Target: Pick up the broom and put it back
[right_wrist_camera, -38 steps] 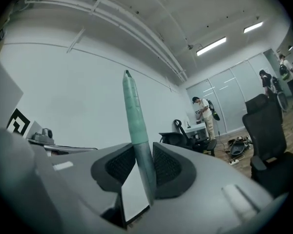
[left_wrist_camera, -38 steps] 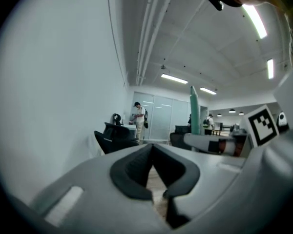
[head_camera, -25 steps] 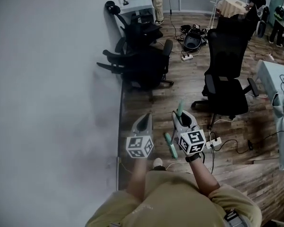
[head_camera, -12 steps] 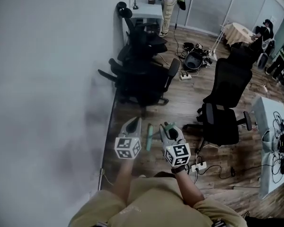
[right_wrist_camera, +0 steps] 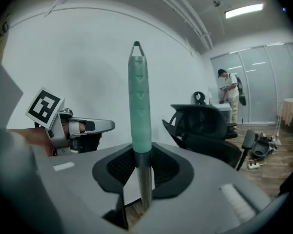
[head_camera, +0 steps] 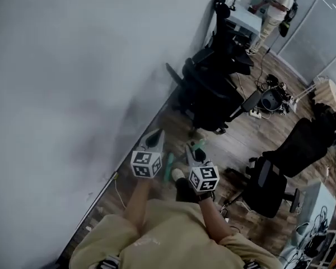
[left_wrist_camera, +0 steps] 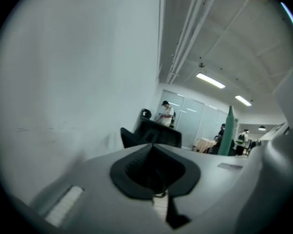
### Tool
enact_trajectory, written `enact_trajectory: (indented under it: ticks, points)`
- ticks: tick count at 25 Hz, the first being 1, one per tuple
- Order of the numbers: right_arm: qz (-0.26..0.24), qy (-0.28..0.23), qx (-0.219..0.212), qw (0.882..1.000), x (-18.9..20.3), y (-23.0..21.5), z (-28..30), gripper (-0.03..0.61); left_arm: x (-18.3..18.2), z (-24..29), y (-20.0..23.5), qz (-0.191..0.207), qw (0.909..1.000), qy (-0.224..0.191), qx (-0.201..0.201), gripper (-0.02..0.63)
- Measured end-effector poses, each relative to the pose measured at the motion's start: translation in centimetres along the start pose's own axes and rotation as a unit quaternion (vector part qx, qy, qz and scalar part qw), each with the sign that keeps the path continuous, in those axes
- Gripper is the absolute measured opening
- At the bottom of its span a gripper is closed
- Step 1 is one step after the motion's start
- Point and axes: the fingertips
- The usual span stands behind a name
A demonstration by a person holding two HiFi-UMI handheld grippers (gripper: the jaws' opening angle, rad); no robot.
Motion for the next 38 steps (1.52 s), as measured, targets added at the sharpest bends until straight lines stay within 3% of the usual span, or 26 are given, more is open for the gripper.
enact_trajectory:
  ticks: [3,6,11,16,19,24,29,32,35,38]
  points:
    - [-0.003,0.051,-0.064,0.997,1.3,0.7,4.5,0.083,2.8,-1.3,4.2,-0.001,0.9951,0.032,-0.094,0.002]
    - [-0.019,0.092,-0.135,0.986,1.3,1.8,6.8,0.083,2.9,-2.8,4.6,0.022,0.985,0.046,-0.165,0.002]
    - [-0.06,0.144,-0.232,0.96,2.4,3.9,10.7,0.087,4.1,-3.2,5.7,0.012,0.969,0.046,-0.243,0.002]
    - [-0.09,0.205,-0.271,0.936,6.0,2.6,13.1,0.098,8.0,-3.5,4.6,-0.034,0.9492,0.073,-0.304,0.002]
    - [-0.1,0.249,-0.261,0.927,9.3,1.1,14.8,0.101,10.4,-5.2,4.1,-0.06,0.9346,0.097,-0.337,0.002]
    - [-0.099,0.306,-0.21,0.923,15.2,-1.5,18.8,0.101,14.4,-8.7,4.7,-0.099,0.9104,0.124,-0.382,0.002]
    - [-0.105,0.33,-0.17,0.923,20.2,-3.2,23.3,0.098,18.5,-9.9,5.3,-0.133,0.8999,0.144,-0.39,0.002]
    - [-0.098,0.354,-0.122,0.922,24.4,-4.5,24.5,0.098,20.3,-11.2,6.2,-0.15,0.8942,0.146,-0.396,0.002]
    - [-0.113,0.396,-0.083,0.907,29.8,-6.1,24.7,0.098,22.5,-12.3,6.7,-0.169,0.8878,0.144,-0.403,0.002]
    - [-0.137,0.418,-0.08,0.894,33.7,-5.6,25.4,0.095,24.7,-13.5,7.9,-0.179,0.882,0.146,-0.411,0.002]
Point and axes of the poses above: the fingertips, and each gripper's own axes: z forward along the fingers, y to its left, x out of its underside, and after that the axes turned 15 degrees about z, right-handed
